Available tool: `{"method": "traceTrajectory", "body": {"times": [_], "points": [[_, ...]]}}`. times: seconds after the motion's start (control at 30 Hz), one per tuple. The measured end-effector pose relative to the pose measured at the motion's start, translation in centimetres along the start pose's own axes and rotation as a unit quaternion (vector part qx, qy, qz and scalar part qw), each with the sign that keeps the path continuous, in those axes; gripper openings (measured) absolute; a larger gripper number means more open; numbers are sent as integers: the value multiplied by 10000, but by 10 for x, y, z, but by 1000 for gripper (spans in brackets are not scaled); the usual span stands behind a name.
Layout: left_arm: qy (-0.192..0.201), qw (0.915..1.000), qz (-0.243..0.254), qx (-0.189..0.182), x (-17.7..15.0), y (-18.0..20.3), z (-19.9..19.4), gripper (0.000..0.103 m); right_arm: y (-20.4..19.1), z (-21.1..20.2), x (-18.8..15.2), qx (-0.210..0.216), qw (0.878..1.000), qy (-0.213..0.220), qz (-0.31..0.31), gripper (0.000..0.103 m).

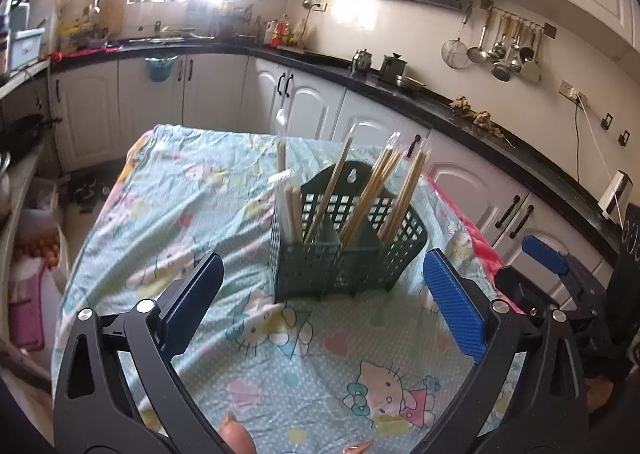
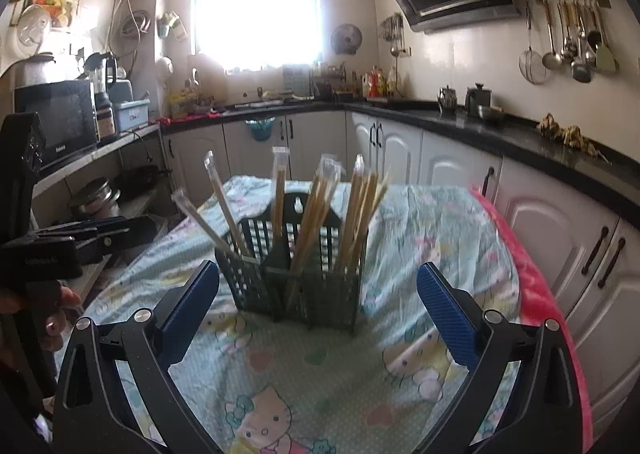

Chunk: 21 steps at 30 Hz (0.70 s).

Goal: Organize utensils

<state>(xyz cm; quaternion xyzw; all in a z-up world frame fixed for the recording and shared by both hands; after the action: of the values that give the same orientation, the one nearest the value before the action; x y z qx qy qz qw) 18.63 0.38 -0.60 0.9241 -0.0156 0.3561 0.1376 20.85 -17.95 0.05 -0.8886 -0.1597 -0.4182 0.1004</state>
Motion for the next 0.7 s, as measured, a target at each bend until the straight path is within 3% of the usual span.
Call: {"method": "traceTrajectory", "body": {"times": [0.33,0.7], "points": [[-34,9995,-162,285,-39,-15,21,92,1,18,-40,-203,9997,26,-106,96],[528,9966,-176,609,-48,-25,17,92,-2,20,-60,-258,9988,389,-138,96]]}}
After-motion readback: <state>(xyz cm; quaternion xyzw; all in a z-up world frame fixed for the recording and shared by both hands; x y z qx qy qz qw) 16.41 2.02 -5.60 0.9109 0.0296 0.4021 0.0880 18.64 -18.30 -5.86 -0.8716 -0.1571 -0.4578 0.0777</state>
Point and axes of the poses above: each gripper's, at about its wrist camera, not at the fingertips, and z roughly the way its jaws point, y to its right, x to its top, the point moved 9 cm from there along z, roughly the way its jaws point, and after that the axes turned 14 degrees about -y, right-handed, at the moved point
